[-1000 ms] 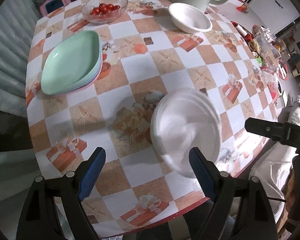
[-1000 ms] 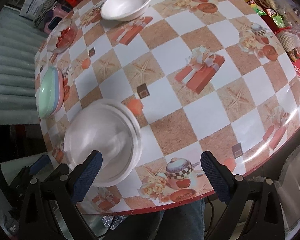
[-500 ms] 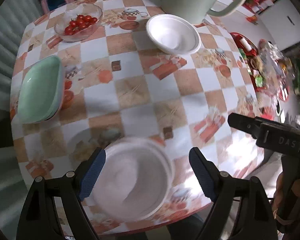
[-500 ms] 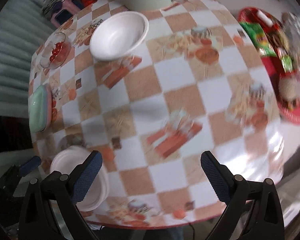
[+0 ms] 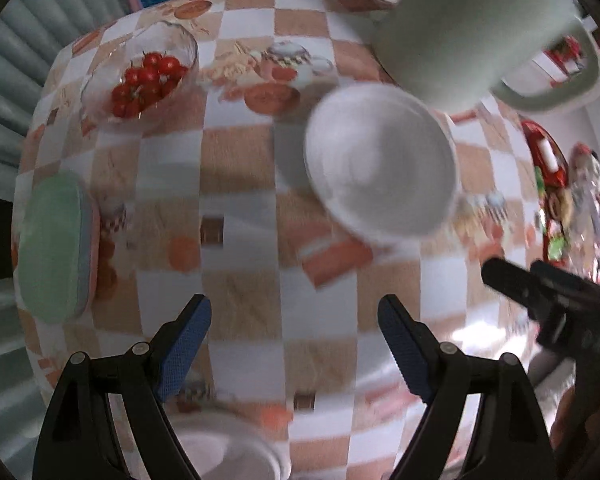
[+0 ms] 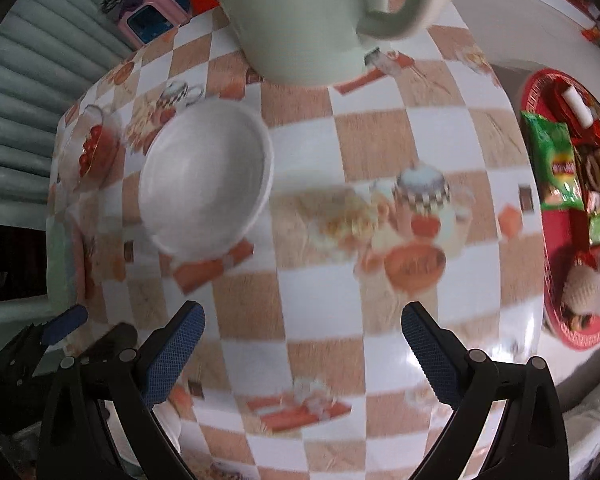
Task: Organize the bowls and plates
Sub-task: 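Reach both grippers to the small white bowl by the kettle, grasp its rim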
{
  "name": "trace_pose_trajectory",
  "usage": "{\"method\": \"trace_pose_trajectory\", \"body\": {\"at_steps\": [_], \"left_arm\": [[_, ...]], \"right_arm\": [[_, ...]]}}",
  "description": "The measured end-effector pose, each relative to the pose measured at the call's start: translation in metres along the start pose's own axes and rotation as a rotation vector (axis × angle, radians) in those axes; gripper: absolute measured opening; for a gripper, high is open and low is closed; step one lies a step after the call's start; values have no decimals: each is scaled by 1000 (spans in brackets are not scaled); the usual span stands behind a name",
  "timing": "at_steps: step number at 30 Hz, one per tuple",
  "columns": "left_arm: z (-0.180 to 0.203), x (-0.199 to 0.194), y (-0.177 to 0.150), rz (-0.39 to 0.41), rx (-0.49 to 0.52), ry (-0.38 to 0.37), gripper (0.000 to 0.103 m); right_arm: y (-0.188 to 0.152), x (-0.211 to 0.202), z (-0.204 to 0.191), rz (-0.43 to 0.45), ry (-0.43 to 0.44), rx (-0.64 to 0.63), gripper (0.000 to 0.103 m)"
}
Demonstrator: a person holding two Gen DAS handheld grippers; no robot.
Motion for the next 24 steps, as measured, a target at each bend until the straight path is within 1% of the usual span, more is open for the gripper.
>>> {"method": "trace_pose_trajectory", "body": {"at_steps": [4, 10, 12, 15, 18, 24], "left_arm": [[-7, 12, 30, 26, -11, 50, 88], [-14, 25, 58, 53, -14, 58, 88], [-14, 29, 66, 64, 0, 56, 88], [-13, 37, 77, 76, 29, 74, 88], [-11, 48, 83, 66, 50, 72, 87], [-12, 69, 91, 35, 60, 58, 87]], "right_arm": [[21, 10, -5, 19, -2, -13, 100], [44, 23, -5, 48, 6, 33, 100], [51, 27, -7, 62, 4, 41, 100], [60, 32, -7, 80, -19, 40, 100], [66, 39, -11, 66, -5, 30, 100], [71, 52, -14, 41, 15, 6, 99]]}}
Point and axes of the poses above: each gripper's, at about its wrist camera, not at the fingertips, and x roughly the way its jaws point, z to its right, y to its top, the point moved 6 cm from there along x, roughly the way its jaws point, and after that the axes turned 11 degrees about x, right-handed, at the moved point
